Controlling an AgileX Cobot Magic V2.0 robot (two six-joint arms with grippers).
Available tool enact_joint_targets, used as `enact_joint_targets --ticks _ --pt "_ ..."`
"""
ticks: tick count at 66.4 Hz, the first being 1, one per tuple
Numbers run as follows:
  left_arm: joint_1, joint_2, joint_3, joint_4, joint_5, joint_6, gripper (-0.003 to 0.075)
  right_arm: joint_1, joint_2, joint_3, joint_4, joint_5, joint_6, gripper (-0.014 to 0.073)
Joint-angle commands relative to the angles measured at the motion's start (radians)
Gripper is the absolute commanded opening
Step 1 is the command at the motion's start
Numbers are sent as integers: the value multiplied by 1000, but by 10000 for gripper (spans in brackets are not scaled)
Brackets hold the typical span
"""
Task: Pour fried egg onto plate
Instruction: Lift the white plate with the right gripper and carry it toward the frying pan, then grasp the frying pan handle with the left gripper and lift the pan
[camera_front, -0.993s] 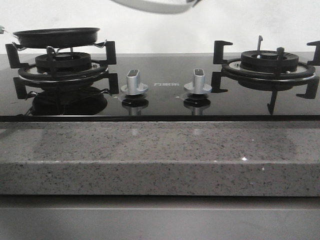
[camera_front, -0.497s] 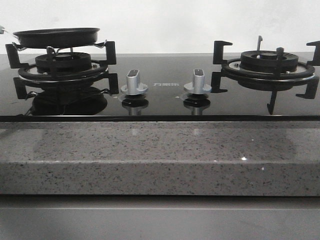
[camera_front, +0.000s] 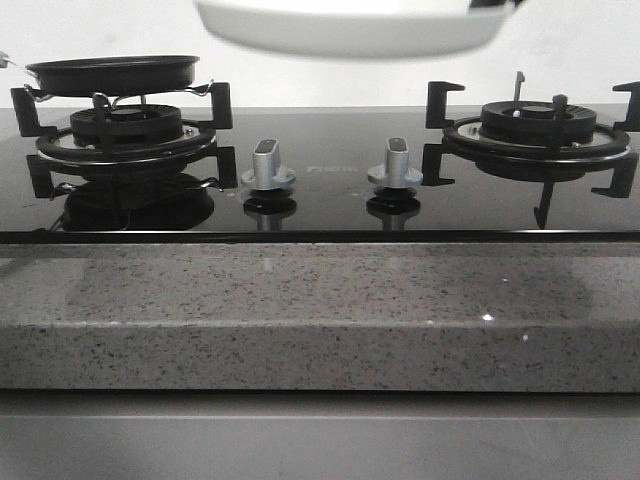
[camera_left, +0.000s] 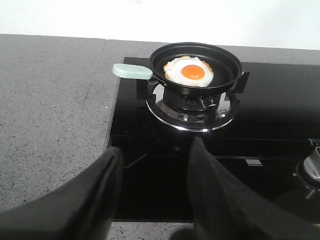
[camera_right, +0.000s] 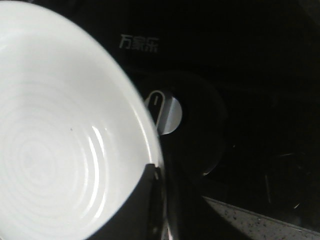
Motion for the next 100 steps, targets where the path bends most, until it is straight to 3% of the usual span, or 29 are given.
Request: enact_joint_targets --ticks 1,15,24,100 --pt "-1 11 -26 -5 -74 -4 311 4 -48 46 17 -104 -7 -99" --pt "-1 11 -26 -5 -74 -4 311 49 -48 181 15 -295 -8 -99" --pt "-1 11 -26 -5 -74 -4 311 62 -48 215 8 -344 -7 -99" --pt "-1 11 -26 -30 -92 -4 311 62 -47 221 8 -319 -7 -99"
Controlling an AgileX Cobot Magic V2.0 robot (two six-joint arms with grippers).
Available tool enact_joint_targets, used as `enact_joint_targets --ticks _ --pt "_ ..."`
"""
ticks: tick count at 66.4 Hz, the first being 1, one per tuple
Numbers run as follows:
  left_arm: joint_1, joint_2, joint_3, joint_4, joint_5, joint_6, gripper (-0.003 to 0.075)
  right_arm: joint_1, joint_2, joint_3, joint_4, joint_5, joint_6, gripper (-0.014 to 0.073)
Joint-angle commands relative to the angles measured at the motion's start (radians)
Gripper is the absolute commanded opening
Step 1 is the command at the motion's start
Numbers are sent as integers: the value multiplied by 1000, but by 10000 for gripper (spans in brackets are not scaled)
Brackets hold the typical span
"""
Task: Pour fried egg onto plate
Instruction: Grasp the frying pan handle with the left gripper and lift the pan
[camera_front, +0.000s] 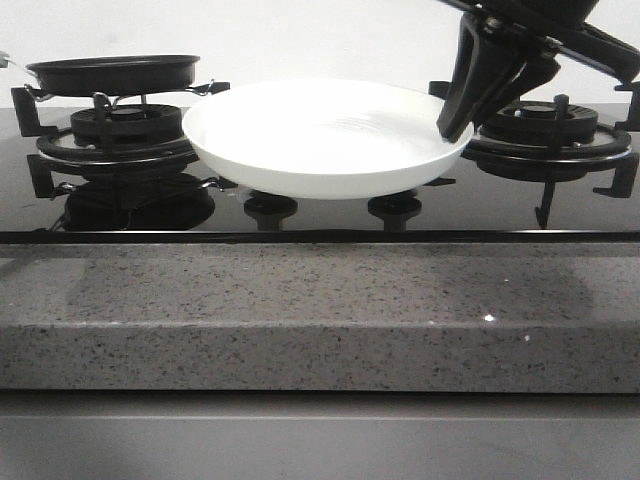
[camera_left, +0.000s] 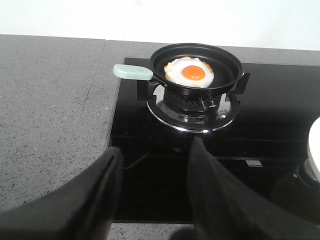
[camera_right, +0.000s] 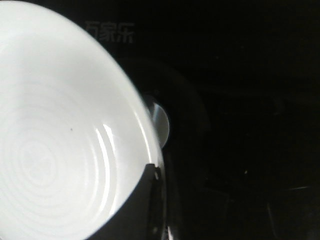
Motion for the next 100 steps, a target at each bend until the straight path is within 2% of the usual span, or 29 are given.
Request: enact_joint_targets --ticks 1,13,28,43,51,63,69,79,85,92,100 --pt "-1 11 -26 -29 -89 -4 311 -2 -47 -23 12 -32 -7 -99" --pt "-1 24 -31 -29 -91 -4 322 -2 -47 -23 12 -32 -7 -99" --pt "-1 157 -144 43 62 -4 489 -2 -47 -23 12 -32 -7 -99" --pt "-1 377 -318 96 217 -4 490 -2 -47 -23 12 -32 -7 -99" --pt "-1 498 -415 96 253 -4 491 -2 -47 -23 12 -32 -7 -99" --pt "91 638 -561 71 312 6 496 -2 -47 -23 12 -32 -7 -99" --pt "175 708 -625 -61 345 81 496 -2 -47 -23 12 -32 -7 -99" --pt "350 816 -707 -444 403 269 496 -2 -47 -23 12 -32 -7 -99" --pt "429 879 -732 -612 435 327 496 -2 -47 -23 12 -32 -7 -99" --pt "486 945 -737 -738 459 346 495 -2 -47 -23 12 -32 -7 -99" --pt "505 1026 -737 -886 484 391 495 -2 -47 -23 12 -32 -7 -99"
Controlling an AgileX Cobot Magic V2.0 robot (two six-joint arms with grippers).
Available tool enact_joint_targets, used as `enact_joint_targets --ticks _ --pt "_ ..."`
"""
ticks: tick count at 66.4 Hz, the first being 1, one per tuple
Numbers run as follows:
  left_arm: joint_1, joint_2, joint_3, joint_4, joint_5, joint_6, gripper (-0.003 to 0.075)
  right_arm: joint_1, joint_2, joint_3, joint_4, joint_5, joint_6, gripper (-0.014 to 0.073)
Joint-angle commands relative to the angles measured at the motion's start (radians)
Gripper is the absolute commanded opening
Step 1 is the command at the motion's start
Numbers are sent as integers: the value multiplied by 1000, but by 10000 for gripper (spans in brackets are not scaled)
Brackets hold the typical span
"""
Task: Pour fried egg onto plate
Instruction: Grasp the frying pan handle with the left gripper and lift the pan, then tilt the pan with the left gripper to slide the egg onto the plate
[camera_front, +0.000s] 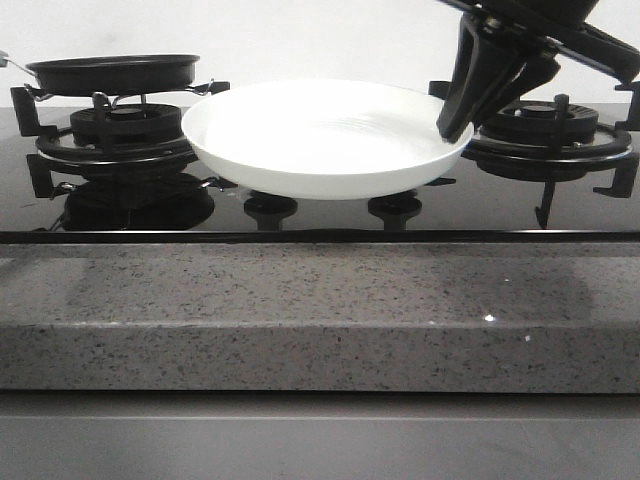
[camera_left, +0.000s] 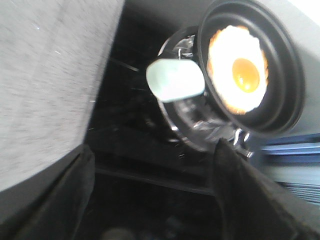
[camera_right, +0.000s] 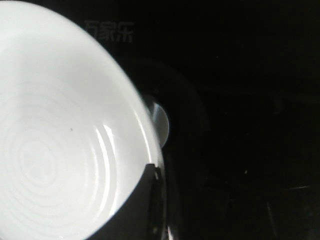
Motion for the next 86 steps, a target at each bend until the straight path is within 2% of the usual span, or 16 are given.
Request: enact_joint_targets --ticks 1,15,24,59,81,86 --pt "12 24 -35 -174 -5 33 495 -2 -47 -23 12 -35 -9 -99" --pt "12 134 -35 -438 11 95 495 -2 -47 -23 12 -35 -9 -99" --pt "12 192 -35 -532 15 107 495 -2 -47 -23 12 -35 -9 -99" --pt "-1 285 -37 -727 82 182 494 -2 -47 -23 12 -35 -9 -99" --pt "-1 317 -37 -729 126 182 491 -2 -47 -23 12 -35 -9 -99" --pt "-1 320 -37 -734 128 182 456 -2 -47 -23 12 -35 -9 -99"
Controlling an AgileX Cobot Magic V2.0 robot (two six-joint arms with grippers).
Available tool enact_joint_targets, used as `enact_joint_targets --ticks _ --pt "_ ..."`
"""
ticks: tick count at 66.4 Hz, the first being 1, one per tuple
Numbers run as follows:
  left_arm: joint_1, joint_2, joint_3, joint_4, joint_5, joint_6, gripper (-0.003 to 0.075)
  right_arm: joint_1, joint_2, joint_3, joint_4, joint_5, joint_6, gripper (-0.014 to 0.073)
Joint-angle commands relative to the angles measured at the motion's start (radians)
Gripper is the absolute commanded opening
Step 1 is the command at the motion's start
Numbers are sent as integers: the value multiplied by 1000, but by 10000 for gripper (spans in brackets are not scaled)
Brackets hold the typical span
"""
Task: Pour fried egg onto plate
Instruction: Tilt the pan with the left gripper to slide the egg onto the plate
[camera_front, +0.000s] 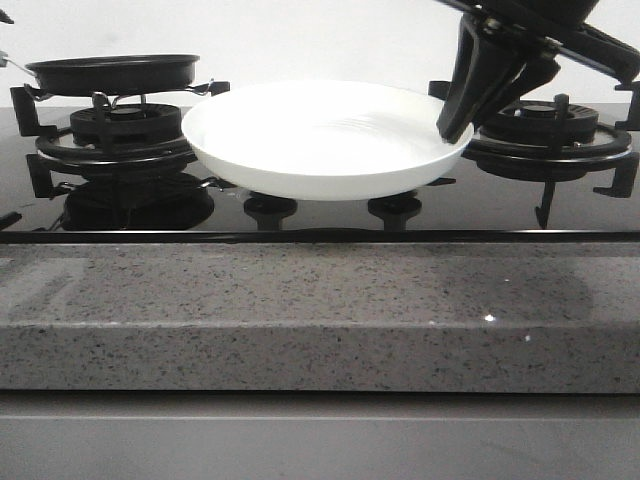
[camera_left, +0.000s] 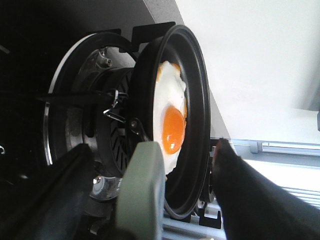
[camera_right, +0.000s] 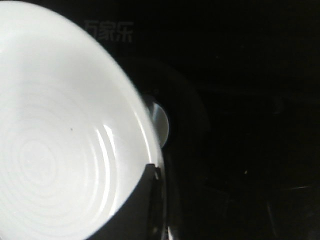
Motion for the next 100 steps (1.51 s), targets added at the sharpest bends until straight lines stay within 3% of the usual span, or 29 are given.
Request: enact_joint_targets --ticks 1,24,51,65,100 --pt "-5 -45 -30 -79 48 2 446 -2 -47 -23 12 -35 -9 -99" --pt "-5 -45 -30 -86 46 2 210 -2 -47 -23 12 -35 -9 -99" --pt "-5 -45 -30 -132 66 2 85 -2 -47 -23 12 -35 -9 -99" --pt "-5 -45 -30 -163 73 11 -21 -2 -47 -23 12 -35 -9 -99" --pt "-5 -145 -30 -243 98 52 -20 -2 -47 -23 12 -35 -9 -99"
